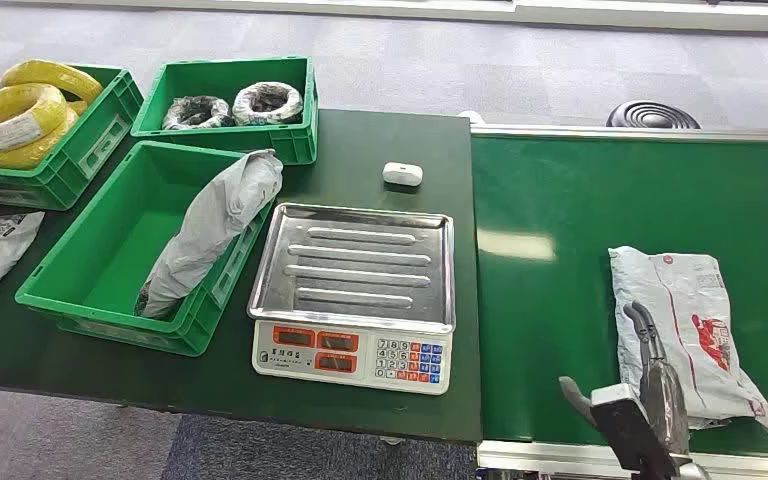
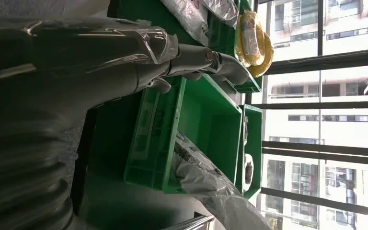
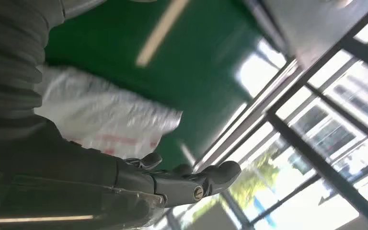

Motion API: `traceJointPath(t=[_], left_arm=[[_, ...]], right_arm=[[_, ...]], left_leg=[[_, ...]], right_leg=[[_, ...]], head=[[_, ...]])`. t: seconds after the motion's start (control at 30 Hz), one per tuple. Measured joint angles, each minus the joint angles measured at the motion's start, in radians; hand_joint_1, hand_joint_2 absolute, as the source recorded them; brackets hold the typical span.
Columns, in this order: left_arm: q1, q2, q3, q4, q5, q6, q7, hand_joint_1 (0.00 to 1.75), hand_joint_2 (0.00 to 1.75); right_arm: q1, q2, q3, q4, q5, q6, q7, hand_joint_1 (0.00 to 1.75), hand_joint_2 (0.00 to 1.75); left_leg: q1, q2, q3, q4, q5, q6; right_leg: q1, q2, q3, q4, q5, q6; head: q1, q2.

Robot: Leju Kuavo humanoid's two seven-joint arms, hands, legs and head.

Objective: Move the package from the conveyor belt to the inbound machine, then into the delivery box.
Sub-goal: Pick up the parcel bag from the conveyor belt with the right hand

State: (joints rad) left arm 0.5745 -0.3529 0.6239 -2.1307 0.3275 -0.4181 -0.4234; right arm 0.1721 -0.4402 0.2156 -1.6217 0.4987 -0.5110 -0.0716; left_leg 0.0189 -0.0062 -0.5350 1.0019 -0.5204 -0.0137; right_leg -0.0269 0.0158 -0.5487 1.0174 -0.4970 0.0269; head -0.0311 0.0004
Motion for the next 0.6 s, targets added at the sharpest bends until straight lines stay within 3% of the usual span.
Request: traceJointPath(t=[0.17,0.37,0.5,0.6], left_arm=[[-0.010,0.000,0.000,-0.005,0.004,-0.022,0.034,0.00,1.75],[-0.045,0.000,0.000,-0.007,-0.009,-0.072,0.069,0.00,1.75],[-0.085,0.000,0.001,0.000,-0.051,-0.106,0.078,0.00,1.75],[-0.119,0.000,0.001,0.013,-0.079,-0.120,0.081,0.00,1.75]], right_arm=[[-0.195,-0.010,-0.113,0.241,0.180,0.063,0.109,0.00,1.75],[-0.390,-0.021,-0.176,0.555,0.249,0.189,0.272,0.00,1.75],[-0.440,-0.027,-0.187,0.699,0.227,0.397,0.348,0.00,1.75],[-0.459,-0.031,-0.188,0.790,0.192,0.526,0.351,0.00,1.75]], left_leg=[[-0.001,0.000,0.002,0.001,0.001,0.001],[-0.001,-0.004,0.001,0.001,0.003,0.002],[0.000,-0.005,0.000,0.001,0.003,0.002],[0.000,-0.005,-0.001,0.001,0.003,0.002]], right_leg=[[-0.001,0.000,0.000,0.000,0.002,0.001],[-0.001,-0.003,0.000,0.000,0.003,0.001],[-0.001,-0.004,-0.001,0.000,0.003,0.001],[-0.001,-0.004,-0.001,0.000,0.002,0.001]], head=[[0.000,0.000],[0.000,0.000],[0.000,0.000],[0.000,0.000]])
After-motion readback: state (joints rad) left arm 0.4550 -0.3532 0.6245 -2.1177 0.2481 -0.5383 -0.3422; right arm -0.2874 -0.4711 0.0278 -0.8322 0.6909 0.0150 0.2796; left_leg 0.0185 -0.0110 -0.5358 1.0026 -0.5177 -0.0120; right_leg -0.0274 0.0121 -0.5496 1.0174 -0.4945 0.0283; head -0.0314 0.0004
